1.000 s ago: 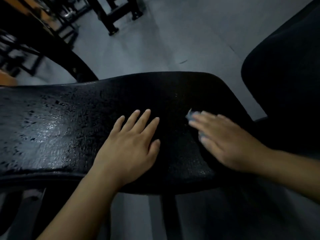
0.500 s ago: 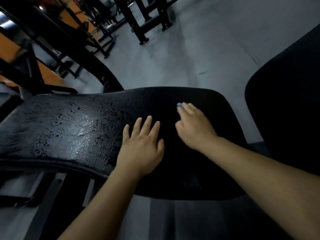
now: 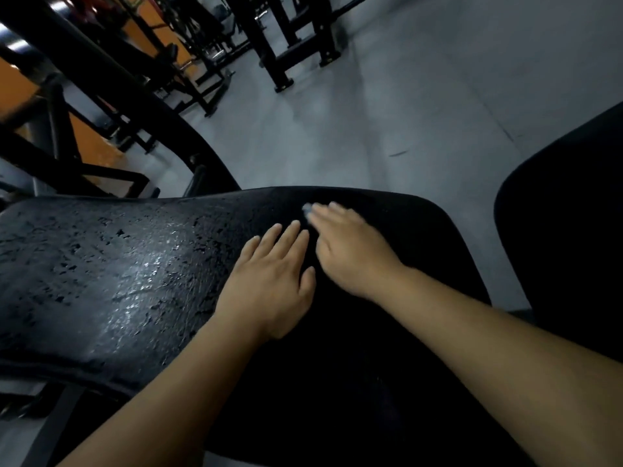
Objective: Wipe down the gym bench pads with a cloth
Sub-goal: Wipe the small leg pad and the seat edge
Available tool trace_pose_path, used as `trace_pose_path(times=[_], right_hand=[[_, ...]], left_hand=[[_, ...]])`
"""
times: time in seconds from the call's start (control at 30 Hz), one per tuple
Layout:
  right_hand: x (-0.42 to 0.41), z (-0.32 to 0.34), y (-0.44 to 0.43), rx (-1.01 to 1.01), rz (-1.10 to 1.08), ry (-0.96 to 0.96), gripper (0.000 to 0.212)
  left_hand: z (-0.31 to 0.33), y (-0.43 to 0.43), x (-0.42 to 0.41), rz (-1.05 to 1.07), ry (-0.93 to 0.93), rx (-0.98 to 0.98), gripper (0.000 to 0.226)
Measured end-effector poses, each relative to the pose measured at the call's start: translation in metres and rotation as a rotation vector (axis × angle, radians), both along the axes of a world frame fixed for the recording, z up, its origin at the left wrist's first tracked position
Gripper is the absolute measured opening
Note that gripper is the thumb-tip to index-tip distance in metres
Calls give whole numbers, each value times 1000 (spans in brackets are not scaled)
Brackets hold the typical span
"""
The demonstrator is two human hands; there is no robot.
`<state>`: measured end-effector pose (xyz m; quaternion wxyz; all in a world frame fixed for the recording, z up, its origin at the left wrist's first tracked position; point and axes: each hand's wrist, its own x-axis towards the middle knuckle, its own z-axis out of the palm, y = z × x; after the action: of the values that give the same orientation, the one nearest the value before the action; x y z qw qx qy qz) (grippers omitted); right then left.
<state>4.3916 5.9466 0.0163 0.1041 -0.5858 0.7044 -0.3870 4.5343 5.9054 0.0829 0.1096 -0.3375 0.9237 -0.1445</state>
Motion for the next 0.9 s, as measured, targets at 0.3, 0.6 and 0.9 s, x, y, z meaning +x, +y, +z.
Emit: trace_pose_path(times=[0.3, 0.6, 0.9], right_hand=[[-48, -12, -43, 77, -270, -132, 39], [-67, -45, 49, 124, -167, -16, 51], [14, -44, 137, 67, 5, -1, 62]], left_hand=[[-7, -1, -5, -2, -4, -35, 79], [-5, 1, -10, -68, -97, 36, 79], [-10, 9, -15, -30, -139, 18, 82]])
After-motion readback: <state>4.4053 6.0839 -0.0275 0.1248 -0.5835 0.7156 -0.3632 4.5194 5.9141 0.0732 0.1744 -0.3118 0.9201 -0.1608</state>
